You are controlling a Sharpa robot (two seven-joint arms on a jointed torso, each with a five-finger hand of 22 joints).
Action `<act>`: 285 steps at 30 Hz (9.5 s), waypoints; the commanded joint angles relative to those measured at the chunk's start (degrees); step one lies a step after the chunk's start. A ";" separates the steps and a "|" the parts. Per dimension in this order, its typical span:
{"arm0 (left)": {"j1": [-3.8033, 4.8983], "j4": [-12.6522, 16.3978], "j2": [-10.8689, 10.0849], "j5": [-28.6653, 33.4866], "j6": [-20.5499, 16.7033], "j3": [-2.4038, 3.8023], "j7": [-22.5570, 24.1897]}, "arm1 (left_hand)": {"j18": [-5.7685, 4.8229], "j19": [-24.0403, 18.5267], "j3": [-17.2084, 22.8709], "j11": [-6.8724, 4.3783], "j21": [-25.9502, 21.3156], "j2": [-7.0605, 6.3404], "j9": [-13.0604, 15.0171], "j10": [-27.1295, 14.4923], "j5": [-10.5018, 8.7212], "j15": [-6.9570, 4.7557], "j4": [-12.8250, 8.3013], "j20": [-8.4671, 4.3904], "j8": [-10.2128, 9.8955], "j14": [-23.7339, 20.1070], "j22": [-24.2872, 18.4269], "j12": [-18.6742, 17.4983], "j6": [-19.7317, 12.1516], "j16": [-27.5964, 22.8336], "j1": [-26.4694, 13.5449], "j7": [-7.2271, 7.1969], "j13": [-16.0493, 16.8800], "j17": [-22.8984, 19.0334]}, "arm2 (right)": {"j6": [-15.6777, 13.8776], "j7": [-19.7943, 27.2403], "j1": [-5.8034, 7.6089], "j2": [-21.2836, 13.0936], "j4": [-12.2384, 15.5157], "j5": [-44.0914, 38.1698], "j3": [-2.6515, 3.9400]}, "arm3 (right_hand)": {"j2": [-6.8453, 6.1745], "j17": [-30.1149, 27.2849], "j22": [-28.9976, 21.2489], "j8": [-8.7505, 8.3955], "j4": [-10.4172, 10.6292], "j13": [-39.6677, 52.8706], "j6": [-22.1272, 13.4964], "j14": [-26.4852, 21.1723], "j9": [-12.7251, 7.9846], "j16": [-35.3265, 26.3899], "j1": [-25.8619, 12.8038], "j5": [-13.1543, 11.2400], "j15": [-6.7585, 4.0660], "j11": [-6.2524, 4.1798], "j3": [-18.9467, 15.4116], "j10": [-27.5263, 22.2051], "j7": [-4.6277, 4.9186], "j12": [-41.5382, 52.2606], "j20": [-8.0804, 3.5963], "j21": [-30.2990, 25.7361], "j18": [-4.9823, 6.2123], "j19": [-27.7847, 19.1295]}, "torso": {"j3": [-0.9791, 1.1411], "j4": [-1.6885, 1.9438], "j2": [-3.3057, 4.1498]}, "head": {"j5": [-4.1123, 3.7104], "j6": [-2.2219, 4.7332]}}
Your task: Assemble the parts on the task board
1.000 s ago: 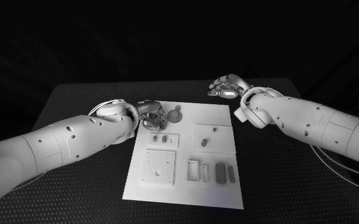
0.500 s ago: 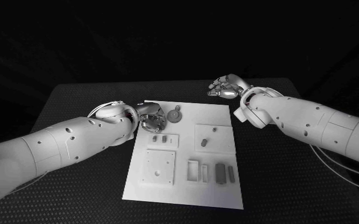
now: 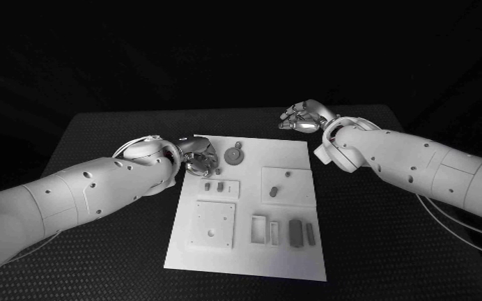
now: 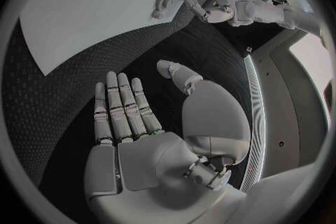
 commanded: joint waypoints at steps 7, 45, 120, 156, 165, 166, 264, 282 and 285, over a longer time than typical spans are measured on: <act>0.16 -2.44 -1.42 11.21 -7.25 0.69 2.11 | 0.31 -2.34 0.32 1.72 -0.97 -1.08 0.49 -3.68 -0.15 1.72 0.19 -1.46 1.04 -3.06 0.75 -1.88 1.43 -1.63 -0.24 0.83 -0.63 -1.18 | 5.94 0.34 -0.03 -1.81 2.44 -9.16 0.02 | 0.42 0.36 0.10 1.33 -3.60 0.37 1.39 1.73 0.21 1.34 3.67 -7.85 -0.30 -0.98 0.02 2.59 0.87 0.89 -0.11 -0.07 -0.34 1.65 | 0.08 0.02 -0.07 | -0.08 0.74; 1.00 8.97 -10.68 64.59 -8.93 1.10 18.39 | -0.88 -7.19 -6.60 4.20 -10.13 -0.18 1.62 -7.15 -0.85 4.63 0.96 1.49 1.71 -7.90 -2.81 -3.09 -1.22 -19.71 -7.70 1.76 -0.66 -8.54 | 6.87 -8.63 -3.27 -12.68 21.08 -48.47 -2.55 | -4.76 20.24 -0.60 1.67 -1.10 7.69 10.61 27.97 1.79 21.55 7.71 -24.49 -11.71 -5.85 10.25 10.87 -2.68 3.67 -6.34 8.43 7.06 38.12 | -0.28 -0.08 -0.30 | -2.28 1.03; 0.98 8.77 -10.98 64.98 -8.47 1.10 17.14 | -0.49 -6.30 -7.10 4.45 -10.48 0.10 1.42 -8.14 -0.77 4.72 0.72 1.60 1.21 -6.94 -2.69 -3.57 -2.46 -19.99 -7.83 2.25 -0.93 -7.91 | 4.49 -14.13 -6.55 -7.76 19.39 -63.11 -4.67 | -3.31 23.86 10.00 4.18 -2.71 15.69 20.78 26.53 4.02 42.08 9.70 -24.45 -15.37 -9.51 16.59 19.07 -5.98 5.09 -10.46 15.43 7.06 44.76 | -0.12 -0.07 -0.23 | -2.39 -0.24; 0.98 7.84 -10.77 65.01 -8.45 1.10 17.02 | -0.38 -5.99 -7.21 4.46 -10.54 0.22 1.37 -8.24 -0.77 4.72 0.83 1.61 1.07 -6.68 -2.64 -3.59 -2.85 -19.99 -8.00 2.42 -0.95 -7.68 | 4.39 -12.96 -5.15 -9.42 22.23 -59.74 -1.73 | -4.09 23.71 10.34 4.07 -2.16 16.85 21.53 26.63 4.29 43.28 9.45 -24.94 -15.64 -9.78 17.77 19.67 -6.22 5.13 -10.73 15.58 7.06 45.50 | -0.12 -0.05 -0.25 | -2.37 0.14; 0.98 7.66 -10.92 65.13 -8.48 1.10 16.91 | -0.35 -5.90 -7.25 4.47 -10.55 0.20 1.36 -8.29 -0.78 4.72 0.84 1.60 1.04 -6.60 -2.62 -3.60 -2.95 -19.98 -8.03 2.46 -0.96 -7.61 | 5.80 -10.93 -4.44 -11.33 25.13 -52.30 0.15 | -3.79 23.61 10.42 3.92 -2.17 17.09 21.42 26.46 4.34 43.43 9.15 -24.40 -15.61 -9.76 17.53 19.55 -6.17 4.96 -10.75 15.48 7.06 45.42 | -0.18 -0.11 -0.27 | -1.88 0.32; 0.98 7.65 -10.92 65.13 -8.48 1.10 16.91 | -0.35 -5.90 -7.25 4.47 -10.55 0.20 1.36 -8.29 -0.78 4.72 0.84 1.60 1.04 -6.60 -2.62 -3.60 -2.95 -19.98 -8.03 2.46 -0.96 -7.61 | 5.67 -10.79 -4.36 -11.33 25.28 -51.79 0.19 | -3.78 23.60 10.42 3.91 -2.18 17.10 21.42 26.45 4.35 43.45 9.13 -24.37 -15.61 -9.76 17.50 19.55 -6.17 4.95 -10.75 15.47 7.06 45.41 | -0.17 -0.14 -0.27 | -1.83 0.36; 1.42 2.97 -6.37 65.99 -8.54 1.13 17.10 | -0.31 -5.82 -7.27 4.51 -10.91 0.15 1.40 -8.42 -0.90 4.76 1.15 1.68 1.08 -6.62 -2.56 -3.60 -3.16 -20.26 -8.17 2.52 -0.99 -7.31 | 2.68 -7.12 -10.78 6.52 21.06 -58.03 -4.70 | -1.98 22.60 10.75 3.39 -4.41 18.22 21.23 26.16 4.90 43.98 8.34 -22.08 -15.53 -9.67 15.30 19.41 -6.06 4.05 -10.74 15.01 7.06 45.45 | -0.24 -0.13 -0.24 | 8.95 -2.20; 1.48 3.23 -6.41 65.99 -8.43 1.13 16.96 | -0.31 -5.82 -7.27 4.53 -10.98 0.13 1.40 -8.48 -0.93 4.78 1.16 1.69 1.07 -6.64 -2.54 -3.62 -3.23 -20.31 -8.15 2.54 -1.00 -7.25 | 3.51 -7.70 -10.79 7.44 19.60 -57.63 -6.14 | -1.78 22.33 10.78 3.06 -4.45 18.32 20.89 25.74 4.93 43.95 8.06 -22.72 -15.35 -9.49 15.28 19.02 -5.89 3.61 -10.54 14.71 7.06 45.05 | -0.30 -0.12 -0.26 | 8.83 -2.44; 1.50 3.23 -6.45 65.99 -8.34 1.13 16.87 | -0.31 -5.82 -7.28 4.54 -10.98 0.11 1.40 -8.49 -0.93 4.78 1.16 1.70 1.07 -6.64 -2.53 -3.62 -3.25 -20.32 -8.16 2.55 -1.00 -7.24 | 3.01 -7.43 -10.78 7.18 19.43 -56.49 -6.14 | -2.05 21.97 10.78 2.44 -4.09 18.21 19.98 25.22 4.77 43.71 7.58 -22.36 -14.96 -9.08 15.22 18.08 -5.50 2.91 -10.22 14.33 7.06 44.41 | -0.30 -0.12 -0.27 | 8.82 -2.47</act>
